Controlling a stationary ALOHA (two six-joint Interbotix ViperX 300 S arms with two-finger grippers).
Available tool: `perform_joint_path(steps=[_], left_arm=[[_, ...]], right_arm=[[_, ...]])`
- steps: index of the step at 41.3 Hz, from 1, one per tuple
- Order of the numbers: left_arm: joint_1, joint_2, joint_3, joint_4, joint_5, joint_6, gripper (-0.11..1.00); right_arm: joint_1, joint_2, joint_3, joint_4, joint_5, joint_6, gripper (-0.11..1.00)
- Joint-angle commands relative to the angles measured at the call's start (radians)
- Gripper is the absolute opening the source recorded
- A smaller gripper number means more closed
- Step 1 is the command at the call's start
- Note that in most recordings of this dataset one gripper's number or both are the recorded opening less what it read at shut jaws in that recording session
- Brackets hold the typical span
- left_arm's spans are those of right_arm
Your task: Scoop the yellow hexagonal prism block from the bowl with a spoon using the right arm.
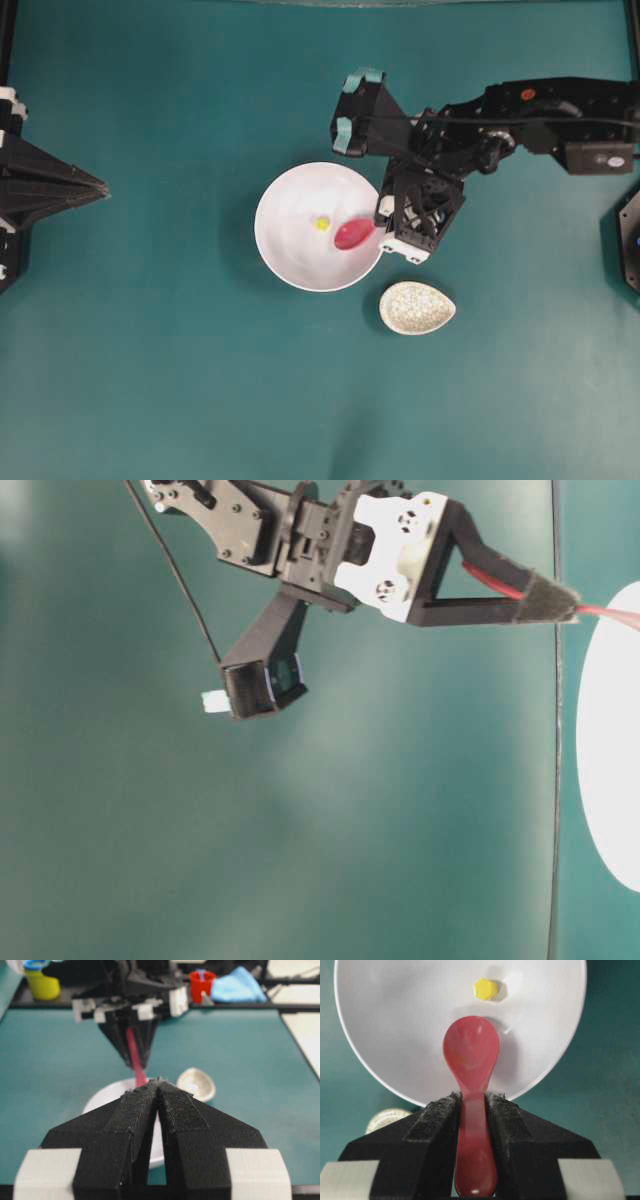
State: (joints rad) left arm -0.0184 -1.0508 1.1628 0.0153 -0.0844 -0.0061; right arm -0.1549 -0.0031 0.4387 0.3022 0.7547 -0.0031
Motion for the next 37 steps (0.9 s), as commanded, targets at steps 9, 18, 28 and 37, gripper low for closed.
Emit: perform_joint_path(steps=[9,18,28,37], left_arm=[[-0.002,0.003,-0.028,0.002,-0.005,-0.002,0.06],[-0.002,0.003,-0.028,0.002,-0.005,-0.003,0.06],[-0.002,0.002,-0.028,0.002,-0.005,-0.005,0.06],[-0.002,0.002,-0.028,0.002,-0.005,-0.006,0.06]], right_arm=[[0.000,0.015,-0.025,-0.002,-0.080,-0.005,0.24],[0.000,0.038,-0.023,-0.002,-0.123,-0.006,0.24],[0.000,0.058,-0.018,-0.003,-0.213,-0.006,0.24],[0.000,0.071,-0.005,-0.003,-0.287,-0.006,0.18]])
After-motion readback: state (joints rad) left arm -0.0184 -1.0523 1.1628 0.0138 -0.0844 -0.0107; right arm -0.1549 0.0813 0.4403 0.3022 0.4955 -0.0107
